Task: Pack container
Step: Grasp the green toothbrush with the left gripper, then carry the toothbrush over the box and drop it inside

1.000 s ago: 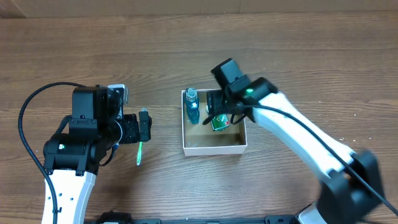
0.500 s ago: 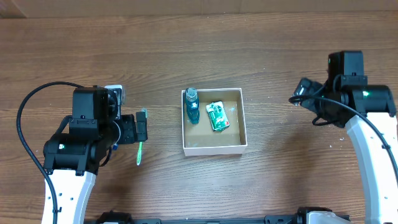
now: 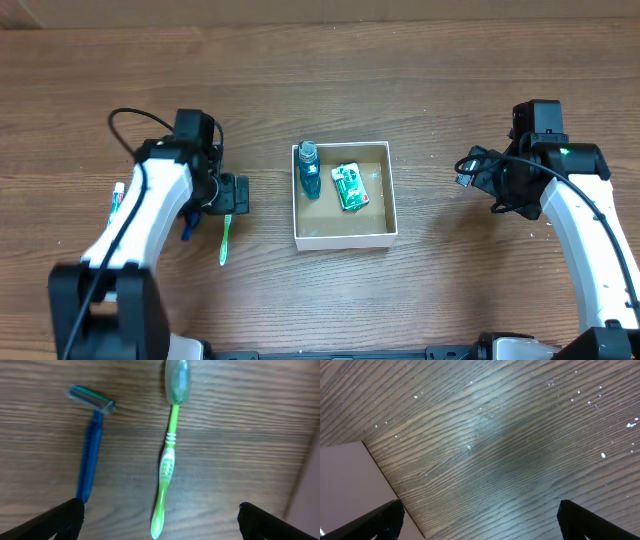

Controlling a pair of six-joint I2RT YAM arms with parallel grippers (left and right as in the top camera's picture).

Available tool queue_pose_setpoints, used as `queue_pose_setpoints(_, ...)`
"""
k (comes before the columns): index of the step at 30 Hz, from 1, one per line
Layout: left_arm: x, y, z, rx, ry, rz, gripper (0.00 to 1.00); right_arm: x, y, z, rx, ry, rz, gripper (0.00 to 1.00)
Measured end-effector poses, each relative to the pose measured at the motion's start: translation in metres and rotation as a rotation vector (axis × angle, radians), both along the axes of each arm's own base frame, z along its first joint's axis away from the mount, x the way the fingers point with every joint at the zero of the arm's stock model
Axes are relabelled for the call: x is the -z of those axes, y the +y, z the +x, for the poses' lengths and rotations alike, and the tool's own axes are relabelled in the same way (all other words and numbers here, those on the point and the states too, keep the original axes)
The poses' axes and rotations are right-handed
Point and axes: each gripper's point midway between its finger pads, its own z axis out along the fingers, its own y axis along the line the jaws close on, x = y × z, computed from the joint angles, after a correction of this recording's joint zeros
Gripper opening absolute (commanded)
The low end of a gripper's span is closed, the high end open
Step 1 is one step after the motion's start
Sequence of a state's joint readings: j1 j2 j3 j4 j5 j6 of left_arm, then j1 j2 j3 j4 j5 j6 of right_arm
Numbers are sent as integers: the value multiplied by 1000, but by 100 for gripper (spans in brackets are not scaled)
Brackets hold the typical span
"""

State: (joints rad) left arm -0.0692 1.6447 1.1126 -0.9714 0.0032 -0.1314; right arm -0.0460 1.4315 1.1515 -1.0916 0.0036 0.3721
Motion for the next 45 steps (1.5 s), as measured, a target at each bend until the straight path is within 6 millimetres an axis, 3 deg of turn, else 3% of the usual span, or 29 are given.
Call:
queue_pose_setpoints(3, 34, 0, -3, 0, 101, 7, 100, 0, 0, 0, -3, 0, 0, 100)
queue_pose_setpoints(8, 61, 1, -9, 0, 180, 13, 100, 0, 0, 0, -3, 0, -1, 100)
queue_pose_setpoints(10, 62, 2, -9, 0, 188, 21, 94, 0, 0, 0, -3, 0, -1, 100)
queue_pose_setpoints(13, 62, 3, -9, 2, 187, 22, 60, 0, 0, 0, -3, 1, -1, 100)
queue_pose_setpoints(19, 62, 2, -9, 4, 187, 11, 24, 0, 0, 0, -3, 1, 0, 100)
queue_pose_setpoints(26, 62, 0, -11, 3, 198, -3, 4, 0, 0, 0, -3, 1, 0, 100)
queue_pose_setpoints(34, 54, -1, -16, 1, 228, -5, 4, 0, 0, 0, -3, 1, 0, 100)
queue_pose_setpoints(36, 34, -2, -6, 2, 176, -10, 4, 0, 0, 0, -3, 1, 0, 100)
queue_pose_setpoints(38, -16, -8, 16, 27, 17, -20, 4, 0, 0, 0, -3, 0, -1, 100)
queue_pose_setpoints(40, -73, -26, 33, 118, -182, -29, 4, 0, 0, 0, -3, -1, -1, 100)
queue_pose_setpoints(42, -154, -74, 38, 334, -468, -58, 4, 0, 0, 1, -3, -4, -1, 100)
queue_pose_setpoints(44, -188, -119, 23, 560, -599, -74, 4, 0, 0, 1, -3, -5, 0, 100)
queue_pose_setpoints(45, -194, -143, 14, 682, -630, -79, 4, 0, 0, 1, -3, -5, -1, 100)
